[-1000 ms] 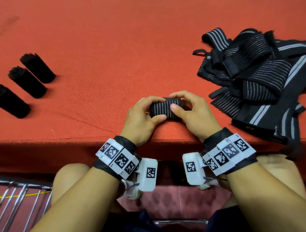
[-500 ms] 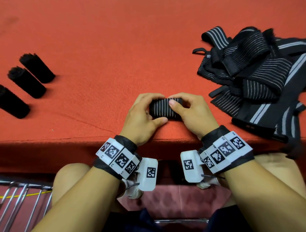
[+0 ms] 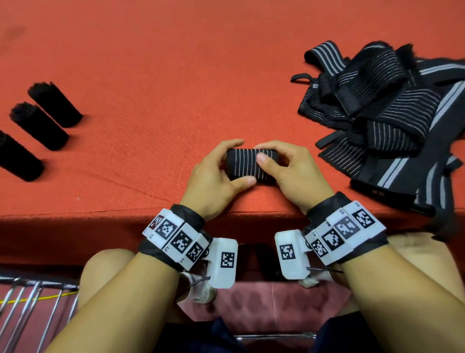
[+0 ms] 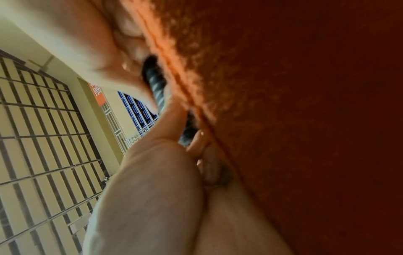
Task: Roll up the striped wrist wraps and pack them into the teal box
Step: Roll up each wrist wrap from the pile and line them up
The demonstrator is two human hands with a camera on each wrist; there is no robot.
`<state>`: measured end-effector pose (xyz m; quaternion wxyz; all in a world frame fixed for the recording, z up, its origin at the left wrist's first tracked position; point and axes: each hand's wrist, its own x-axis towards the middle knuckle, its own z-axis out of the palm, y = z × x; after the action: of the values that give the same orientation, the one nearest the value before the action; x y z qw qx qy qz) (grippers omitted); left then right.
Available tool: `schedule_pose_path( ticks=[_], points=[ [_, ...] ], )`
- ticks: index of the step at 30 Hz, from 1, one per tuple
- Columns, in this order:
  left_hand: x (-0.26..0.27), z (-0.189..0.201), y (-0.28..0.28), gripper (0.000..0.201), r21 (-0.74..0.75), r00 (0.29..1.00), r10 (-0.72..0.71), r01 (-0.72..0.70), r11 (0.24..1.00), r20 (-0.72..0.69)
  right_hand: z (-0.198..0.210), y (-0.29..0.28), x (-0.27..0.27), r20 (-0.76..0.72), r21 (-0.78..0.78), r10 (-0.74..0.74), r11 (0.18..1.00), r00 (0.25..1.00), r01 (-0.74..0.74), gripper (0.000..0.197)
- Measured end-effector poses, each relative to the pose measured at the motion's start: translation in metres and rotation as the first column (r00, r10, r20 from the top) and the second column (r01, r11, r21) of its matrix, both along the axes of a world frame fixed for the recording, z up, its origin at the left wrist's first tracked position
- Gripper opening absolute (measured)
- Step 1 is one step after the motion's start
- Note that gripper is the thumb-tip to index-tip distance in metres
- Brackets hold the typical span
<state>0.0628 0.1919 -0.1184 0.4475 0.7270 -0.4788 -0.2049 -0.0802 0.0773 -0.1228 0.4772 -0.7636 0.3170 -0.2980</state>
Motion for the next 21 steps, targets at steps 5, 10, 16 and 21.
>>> schedule_pose_path(
  ticks=[5,10,16,21],
  points=[
    [0.000,-0.001,0.002,0.057,-0.029,0.999,-0.045,0.045,0.999,0.015,0.003,0.000,0.001,-0.017,-0.025,-0.007,1.000,1.000,0.006,0.027],
    [-0.003,0.001,0.002,0.038,-0.060,0.997,-0.019,0.014,0.998,-0.071,0.002,0.001,-0.005,0.048,0.024,0.094,0.995,0.994,-0.095,0.030],
    [-0.007,0.005,0.003,0.013,-0.076,0.984,-0.066,0.054,0.996,-0.166,0.005,0.004,-0.008,0.133,0.036,0.112,0.992,0.985,-0.118,0.043],
    [-0.009,0.007,0.004,0.024,-0.097,0.979,-0.115,0.100,0.990,-0.167,0.004,0.005,-0.006,0.181,0.057,0.120,0.990,0.976,-0.132,0.047]
  ],
)
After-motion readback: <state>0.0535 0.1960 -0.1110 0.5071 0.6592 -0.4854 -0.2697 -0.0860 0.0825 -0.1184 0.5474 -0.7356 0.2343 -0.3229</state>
